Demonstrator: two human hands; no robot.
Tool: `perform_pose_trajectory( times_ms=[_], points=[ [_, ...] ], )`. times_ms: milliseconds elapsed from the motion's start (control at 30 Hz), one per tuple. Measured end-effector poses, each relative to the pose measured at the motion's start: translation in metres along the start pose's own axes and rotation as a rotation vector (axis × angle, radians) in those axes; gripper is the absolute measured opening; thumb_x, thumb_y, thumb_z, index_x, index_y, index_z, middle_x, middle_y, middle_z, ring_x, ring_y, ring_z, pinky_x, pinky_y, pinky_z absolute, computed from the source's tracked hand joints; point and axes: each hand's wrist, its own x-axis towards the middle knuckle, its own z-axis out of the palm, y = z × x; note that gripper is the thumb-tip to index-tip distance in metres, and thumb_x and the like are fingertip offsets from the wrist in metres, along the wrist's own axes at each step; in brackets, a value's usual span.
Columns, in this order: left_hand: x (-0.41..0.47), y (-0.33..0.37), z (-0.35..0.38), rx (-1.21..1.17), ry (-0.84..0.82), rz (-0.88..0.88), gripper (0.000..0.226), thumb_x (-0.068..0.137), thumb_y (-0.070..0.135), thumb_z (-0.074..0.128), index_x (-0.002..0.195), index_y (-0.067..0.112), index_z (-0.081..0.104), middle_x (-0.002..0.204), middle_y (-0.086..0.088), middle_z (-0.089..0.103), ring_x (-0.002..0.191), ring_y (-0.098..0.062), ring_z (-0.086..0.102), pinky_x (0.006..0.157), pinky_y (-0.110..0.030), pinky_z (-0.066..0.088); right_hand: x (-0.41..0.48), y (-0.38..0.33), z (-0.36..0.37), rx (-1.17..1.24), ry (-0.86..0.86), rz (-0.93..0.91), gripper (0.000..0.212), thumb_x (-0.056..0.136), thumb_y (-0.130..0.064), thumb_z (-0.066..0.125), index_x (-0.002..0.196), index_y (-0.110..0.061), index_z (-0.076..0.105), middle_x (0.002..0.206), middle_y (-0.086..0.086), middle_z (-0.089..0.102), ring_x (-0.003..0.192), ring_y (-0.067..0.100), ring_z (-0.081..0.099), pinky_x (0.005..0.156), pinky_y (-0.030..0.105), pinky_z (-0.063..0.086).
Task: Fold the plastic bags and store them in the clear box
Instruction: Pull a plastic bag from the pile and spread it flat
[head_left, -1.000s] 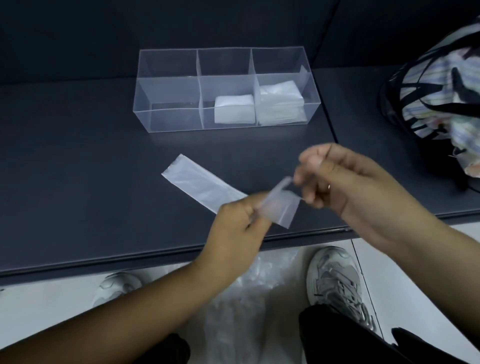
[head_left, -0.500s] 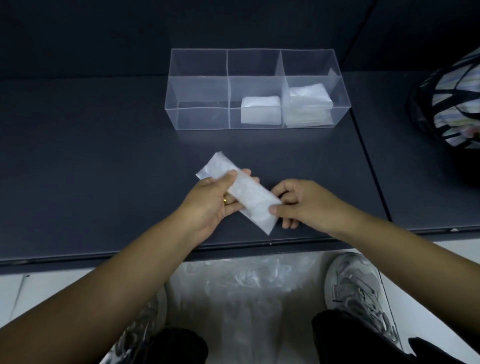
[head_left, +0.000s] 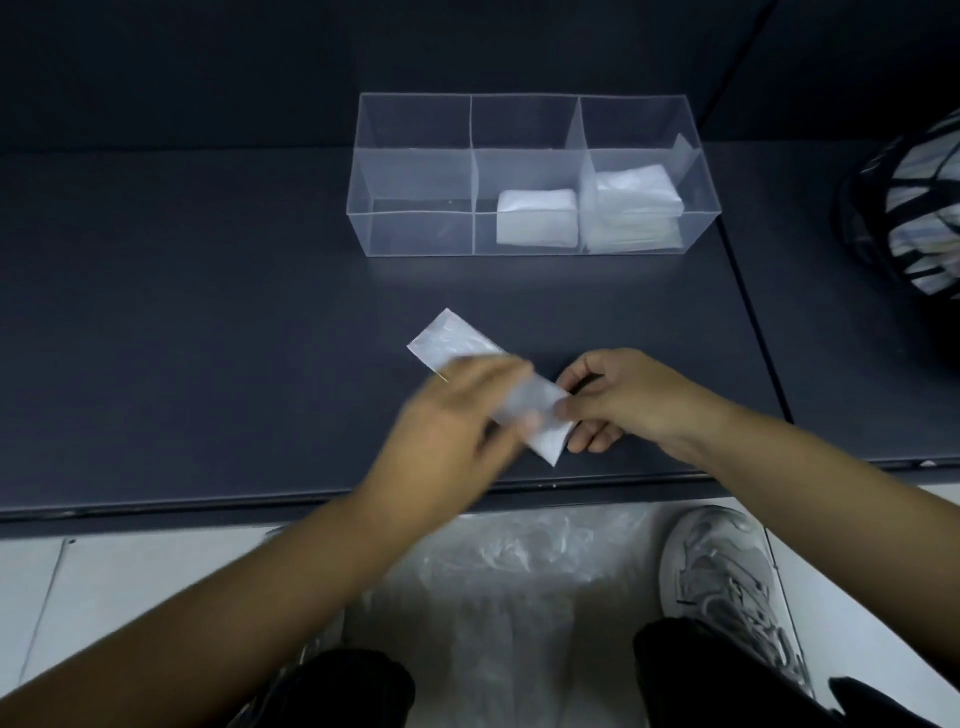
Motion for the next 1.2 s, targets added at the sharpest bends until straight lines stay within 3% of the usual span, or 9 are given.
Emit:
perform_pose_trajectory(
  times_ms=[100,300,433,533,700,767,900,1033,1200],
  points=[
    [-0.019,0.012,0.018,0.103,-0.228,0.038,0.068,0.080,0.049,0.066,0.131,0.005,0.055,0.131,-0.006,0.058,0.122,-0.018,0.050,0.106,-0.015,0.026,-0.005,-0.004,0.000,0.079,-0.035,0.072,0.008,0.091,-0.014,0.062,0.097,-0.010,0.060,0.070,0.007,0.070,0.057,0.013,0.068,0.047,0.019,0.048],
    [-0.011,0.006,0.020,0.136,-0.034,0.099,0.036,0.078,0.005,0.075,0.113,0.002,0.068,0.106,-0.010,0.072,0.092,-0.027,0.069,0.081,-0.034,0.056,-0.029,-0.017,-0.007,0.331,-0.198,0.085,0.015,0.092,-0.018,0.058,0.100,-0.008,0.064,0.084,0.007,0.074,0.063,0.018,0.070,0.048,0.020,0.050],
    [-0.001,0.005,0.006,0.027,-0.093,-0.019,0.026,0.093,0.017,0.056,0.115,0.017,0.069,0.065,-0.002,0.062,0.059,-0.025,0.058,0.055,-0.035,0.050,-0.028,-0.016,-0.024,-0.033,0.025,-0.239,0.031,0.084,-0.014,0.070,0.113,-0.023,0.060,0.106,-0.007,0.071,0.069,0.014,0.068,0.062,0.018,0.053],
    [0.009,-0.003,-0.001,-0.138,-0.162,-0.166,0.019,0.098,0.027,0.052,0.085,0.035,0.063,0.051,0.005,0.038,0.048,-0.015,0.039,0.051,-0.028,0.036,-0.015,-0.008,-0.021,-0.129,-0.065,-0.368,0.049,0.078,-0.002,0.074,0.118,-0.027,0.060,0.117,-0.014,0.065,0.069,0.008,0.060,0.071,0.017,0.051],
    [0.028,-0.015,-0.003,-0.518,-0.214,-0.464,0.028,0.100,0.026,0.046,0.092,0.012,0.069,0.088,-0.017,0.070,0.082,-0.028,0.068,0.076,-0.039,0.056,0.013,0.002,-0.002,-0.128,-0.032,-0.340,0.021,0.082,-0.003,0.071,0.096,-0.018,0.066,0.092,-0.004,0.072,0.055,0.009,0.059,0.049,0.021,0.044],
    [0.033,-0.016,-0.002,-0.748,-0.203,-0.632,0.025,0.101,0.025,0.045,0.098,0.014,0.068,0.099,-0.016,0.071,0.086,-0.022,0.072,0.071,-0.030,0.059,0.021,-0.001,0.000,-0.129,0.067,-0.323,0.009,0.082,-0.008,0.073,0.083,-0.014,0.067,0.070,-0.005,0.069,0.048,0.008,0.058,0.043,0.021,0.041],
    [0.039,-0.020,-0.003,-0.926,-0.095,-0.836,0.024,0.101,0.028,0.047,0.095,0.015,0.066,0.080,-0.005,0.074,0.072,-0.018,0.073,0.058,-0.023,0.055,0.030,-0.007,0.004,-0.067,0.124,-0.255,0.010,0.084,-0.011,0.071,0.076,-0.012,0.066,0.053,-0.005,0.064,0.042,0.006,0.056,0.037,0.017,0.037],
    [0.035,-0.027,-0.005,-0.576,0.144,-0.767,0.021,0.098,0.022,0.053,0.111,0.009,0.061,0.074,-0.003,0.068,0.062,-0.016,0.069,0.059,-0.025,0.055,0.036,-0.016,0.005,-0.025,0.151,-0.138,0.011,0.084,-0.011,0.071,0.074,-0.013,0.066,0.051,-0.004,0.065,0.041,0.006,0.058,0.035,0.016,0.037],
    [0.017,-0.025,0.009,0.207,0.094,-0.149,0.036,0.091,0.026,0.059,0.124,0.010,0.060,0.116,-0.009,0.058,0.105,-0.027,0.056,0.093,-0.034,0.036,0.042,-0.024,0.008,-0.072,0.190,-0.056,0.007,0.082,-0.011,0.073,0.076,-0.010,0.068,0.056,0.000,0.066,0.040,0.006,0.059,0.035,0.015,0.036]
  ],
)
